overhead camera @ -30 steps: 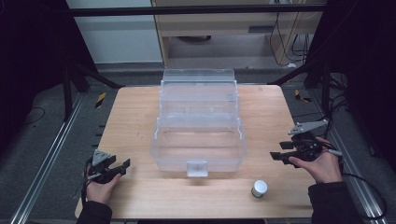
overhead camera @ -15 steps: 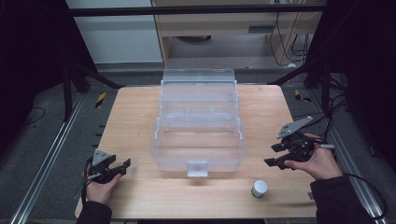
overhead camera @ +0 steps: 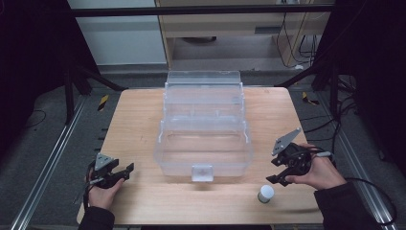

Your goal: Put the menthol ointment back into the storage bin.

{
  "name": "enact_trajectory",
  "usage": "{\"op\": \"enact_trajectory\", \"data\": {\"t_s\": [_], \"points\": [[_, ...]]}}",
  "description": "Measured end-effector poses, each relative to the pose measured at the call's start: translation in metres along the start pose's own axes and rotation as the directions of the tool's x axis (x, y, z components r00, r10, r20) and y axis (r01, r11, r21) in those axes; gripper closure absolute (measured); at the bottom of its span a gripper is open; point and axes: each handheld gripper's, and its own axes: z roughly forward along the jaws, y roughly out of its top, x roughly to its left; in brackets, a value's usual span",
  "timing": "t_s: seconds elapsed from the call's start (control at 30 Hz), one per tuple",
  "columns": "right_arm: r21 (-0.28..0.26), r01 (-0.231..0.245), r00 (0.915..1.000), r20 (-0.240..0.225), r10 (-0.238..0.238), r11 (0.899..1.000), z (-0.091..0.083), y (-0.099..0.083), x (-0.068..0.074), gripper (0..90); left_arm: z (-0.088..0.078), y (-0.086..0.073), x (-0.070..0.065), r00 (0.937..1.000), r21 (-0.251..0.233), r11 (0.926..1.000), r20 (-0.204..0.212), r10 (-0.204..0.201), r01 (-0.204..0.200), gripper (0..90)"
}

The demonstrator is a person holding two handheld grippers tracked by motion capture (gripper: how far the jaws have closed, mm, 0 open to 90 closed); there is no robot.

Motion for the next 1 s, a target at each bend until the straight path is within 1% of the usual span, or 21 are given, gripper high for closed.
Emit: {"op": "enact_trajectory", "data": {"t_s": [0.07,0.27,0.43,0.5,0.63,0.7,0.77,0.83,0.87,1.0], "points": [[0.019,0.018,0.9998,0.000,-0.018,1.000,0.002,0.000,0.002,36.3,0.000,0.000,0.000,1.0000,-0.001,1.0000,0.000,0.000,0.000,32.8],[0.057,0.046,0.9989,-0.015,-0.045,0.997,0.010,-0.001,0.007,35.9,0.000,0.000,0.000,1.0000,-0.001,1.0000,0.001,0.004,-0.004,33.0],[0.088,0.067,0.9977,-0.011,-0.066,0.994,0.017,-0.001,0.011,35.5,0.000,0.000,-0.001,1.0000,0.001,1.0000,0.000,0.006,-0.006,33.0],[0.099,0.073,0.9973,-0.019,-0.071,0.992,0.019,-0.002,0.013,35.3,0.000,0.000,-0.001,1.0000,0.002,1.0000,-0.001,0.006,-0.006,33.0],[0.134,0.093,0.9956,-0.024,-0.091,0.987,0.026,-0.002,0.018,34.9,0.000,0.000,-0.001,1.0000,0.002,1.0000,0.000,0.004,-0.004,33.1],[0.139,0.095,0.9953,-0.027,-0.093,0.986,0.028,-0.003,0.019,34.9,0.000,0.000,-0.001,1.0000,0.003,1.0000,0.000,0.005,-0.005,33.0],[0.158,0.110,0.9938,-0.034,-0.106,0.981,0.033,-0.004,0.020,34.9,0.000,0.000,-0.001,1.0000,0.003,1.0000,0.000,0.005,-0.005,33.1],[0.163,0.108,0.9940,-0.035,-0.103,0.981,0.035,-0.005,0.021,34.9,0.000,0.000,-0.001,1.0000,0.002,1.0000,-0.001,0.006,-0.006,33.1],[0.170,0.121,0.9926,-0.033,-0.117,0.978,0.037,-0.005,0.020,35.0,0.000,0.000,-0.001,1.0000,0.002,1.0000,-0.001,0.006,-0.006,33.1],[0.187,0.122,0.9925,-0.036,-0.117,0.975,0.043,-0.007,0.022,34.9,0.000,0.000,-0.001,1.0000,0.004,1.0000,-0.001,0.006,-0.006,33.1]]}}
